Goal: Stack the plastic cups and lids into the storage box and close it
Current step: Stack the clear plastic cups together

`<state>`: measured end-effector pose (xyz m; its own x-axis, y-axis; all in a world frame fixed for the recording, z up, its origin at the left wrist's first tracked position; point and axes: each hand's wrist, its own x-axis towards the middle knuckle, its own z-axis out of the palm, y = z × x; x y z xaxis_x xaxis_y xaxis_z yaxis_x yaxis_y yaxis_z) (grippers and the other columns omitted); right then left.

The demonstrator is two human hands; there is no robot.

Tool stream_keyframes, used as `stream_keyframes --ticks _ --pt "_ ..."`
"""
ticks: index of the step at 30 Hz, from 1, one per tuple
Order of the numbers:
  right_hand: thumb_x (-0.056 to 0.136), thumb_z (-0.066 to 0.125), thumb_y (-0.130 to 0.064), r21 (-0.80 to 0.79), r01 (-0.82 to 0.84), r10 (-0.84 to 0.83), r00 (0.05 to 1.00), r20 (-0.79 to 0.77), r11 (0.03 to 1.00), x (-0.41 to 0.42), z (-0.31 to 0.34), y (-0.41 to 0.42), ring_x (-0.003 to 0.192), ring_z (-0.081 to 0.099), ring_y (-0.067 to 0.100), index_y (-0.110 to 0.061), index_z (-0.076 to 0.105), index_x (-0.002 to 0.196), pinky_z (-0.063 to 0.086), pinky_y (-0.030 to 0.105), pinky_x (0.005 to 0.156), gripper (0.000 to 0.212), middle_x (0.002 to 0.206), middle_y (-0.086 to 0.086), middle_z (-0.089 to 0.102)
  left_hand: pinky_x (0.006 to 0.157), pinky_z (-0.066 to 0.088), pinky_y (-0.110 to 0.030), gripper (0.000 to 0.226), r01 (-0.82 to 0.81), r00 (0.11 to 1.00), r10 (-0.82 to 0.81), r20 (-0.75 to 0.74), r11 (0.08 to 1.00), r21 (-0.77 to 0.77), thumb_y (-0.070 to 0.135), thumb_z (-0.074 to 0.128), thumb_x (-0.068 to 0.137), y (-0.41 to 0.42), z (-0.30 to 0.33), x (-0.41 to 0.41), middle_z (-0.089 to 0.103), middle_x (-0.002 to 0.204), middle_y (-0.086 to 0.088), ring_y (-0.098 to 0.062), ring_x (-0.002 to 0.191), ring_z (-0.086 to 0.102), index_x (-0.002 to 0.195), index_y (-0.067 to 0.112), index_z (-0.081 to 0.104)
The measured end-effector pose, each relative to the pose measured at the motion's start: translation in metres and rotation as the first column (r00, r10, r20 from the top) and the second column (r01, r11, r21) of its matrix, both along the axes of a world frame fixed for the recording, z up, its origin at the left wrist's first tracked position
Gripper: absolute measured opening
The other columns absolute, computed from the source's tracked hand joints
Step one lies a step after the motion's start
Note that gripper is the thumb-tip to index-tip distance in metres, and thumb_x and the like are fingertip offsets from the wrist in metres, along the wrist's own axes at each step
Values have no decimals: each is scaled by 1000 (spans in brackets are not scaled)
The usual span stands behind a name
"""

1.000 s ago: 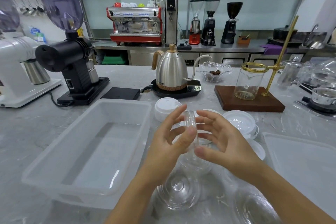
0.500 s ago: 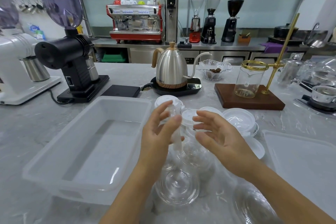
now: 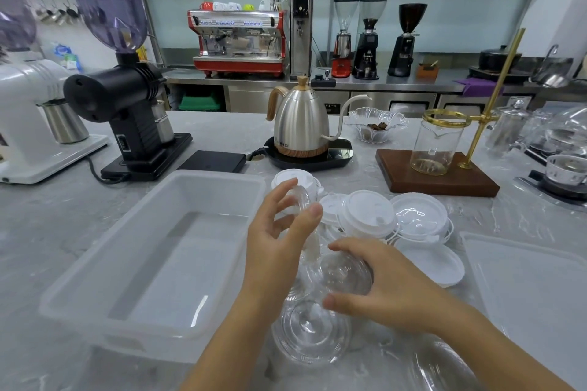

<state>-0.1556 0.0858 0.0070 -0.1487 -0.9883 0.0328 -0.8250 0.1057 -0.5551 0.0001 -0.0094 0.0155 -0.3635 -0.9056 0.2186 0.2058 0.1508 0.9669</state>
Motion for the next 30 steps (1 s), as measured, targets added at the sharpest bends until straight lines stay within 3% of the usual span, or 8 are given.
stream_keyframes --ticks 3,6,11,15,19,24,26,30 --pt "61 75 -74 -7 -5 4 1000 -5 1000 1 1 0 131 36 -9 -45 42 141 29 20 112 90 140 -32 41 95 58 -51 62 -4 1000 4 -20 1000 10 61 75 63 -1 0 0 64 128 6 -6 112 67 123 49 65" --pt "59 76 -72 -63 36 -32 997 64 997 -1 3 -2 131 40 -10 -45 45 139 33 21 113 91 142 -30 44 96 57 -51 63 -2 999 2 -34 1000 18 61 75 61 -2 1 0 62 127 9 3 109 65 122 50 65" --pt "56 75 -73 -140 68 -43 984 170 988 -3 6 -2 120 48 -17 -45 51 135 39 13 104 87 131 -34 53 98 56 -50 63 -27 998 28 -49 1000 14 61 73 61 0 3 0 60 127 11 6 109 64 123 51 64" --pt "53 78 -72 -152 153 -105 953 285 977 -7 8 -3 113 56 -12 -47 60 122 47 17 96 76 121 -26 62 100 55 -52 62 -32 998 33 -55 999 18 62 72 64 0 2 0 62 130 8 -9 116 66 124 53 63" --pt "49 76 -69 -128 231 -136 850 509 964 -12 13 -4 107 66 1 -41 68 111 52 24 94 68 113 -12 71 105 51 -53 63 -13 998 16 -65 999 38 65 66 67 -1 2 -1 62 136 3 -14 124 62 128 52 61" --pt "63 81 -51 -188 219 -25 713 701 957 -7 16 -5 111 68 6 -32 62 121 55 22 90 64 121 -4 71 99 56 -52 56 61 996 -55 -64 993 97 56 64 77 -1 2 -4 69 121 15 -15 115 68 132 46 59" --pt "63 83 -50 -247 196 24 736 677 949 -4 16 -4 120 62 1 -37 57 126 51 20 97 70 128 -13 67 93 59 -52 51 104 993 -96 -70 987 126 52 60 81 -1 3 -4 72 116 14 -20 111 71 131 45 59" --pt "66 86 -47 -310 84 133 776 616 947 0 12 -3 133 51 0 -36 45 139 42 24 110 85 140 -21 57 85 62 -45 53 208 978 -202 -52 966 151 59 62 80 2 5 -2 69 130 7 -19 114 71 131 44 61"
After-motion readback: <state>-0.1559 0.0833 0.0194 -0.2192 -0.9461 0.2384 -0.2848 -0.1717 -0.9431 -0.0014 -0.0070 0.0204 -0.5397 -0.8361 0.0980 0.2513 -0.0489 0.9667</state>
